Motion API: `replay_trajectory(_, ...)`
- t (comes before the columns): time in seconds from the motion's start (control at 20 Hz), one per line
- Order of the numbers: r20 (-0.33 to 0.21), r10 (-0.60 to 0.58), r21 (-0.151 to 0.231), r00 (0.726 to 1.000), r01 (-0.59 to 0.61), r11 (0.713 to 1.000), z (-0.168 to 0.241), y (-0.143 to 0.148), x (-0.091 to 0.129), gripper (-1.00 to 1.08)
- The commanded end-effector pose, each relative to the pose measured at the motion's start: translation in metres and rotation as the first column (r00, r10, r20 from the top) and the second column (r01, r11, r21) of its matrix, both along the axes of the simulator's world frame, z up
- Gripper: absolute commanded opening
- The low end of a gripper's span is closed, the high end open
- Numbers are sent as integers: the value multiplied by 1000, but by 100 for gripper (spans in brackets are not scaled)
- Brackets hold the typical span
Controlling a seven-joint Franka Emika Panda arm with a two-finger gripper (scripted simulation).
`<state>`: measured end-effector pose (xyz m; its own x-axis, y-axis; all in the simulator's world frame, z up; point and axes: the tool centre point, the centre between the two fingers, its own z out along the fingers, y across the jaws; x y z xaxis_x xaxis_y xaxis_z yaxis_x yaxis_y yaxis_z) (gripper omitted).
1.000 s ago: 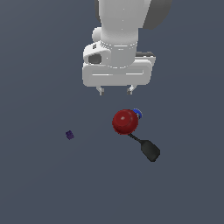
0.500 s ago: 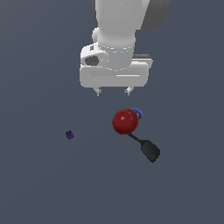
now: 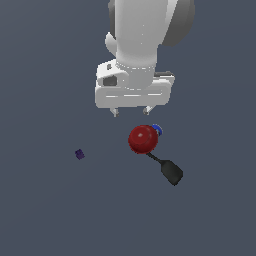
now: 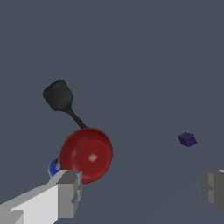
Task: Pick up a designated object from a clutter of objects.
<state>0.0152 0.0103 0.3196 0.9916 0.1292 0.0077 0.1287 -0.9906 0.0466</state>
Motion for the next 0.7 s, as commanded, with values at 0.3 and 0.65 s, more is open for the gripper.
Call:
replay_trajectory(0.3, -14, 175, -13, 984, -175, 984, -64, 22, 16, 100)
replay_trajectory(0.65, -26, 401, -3, 916, -401, 916, -148, 56, 22, 100)
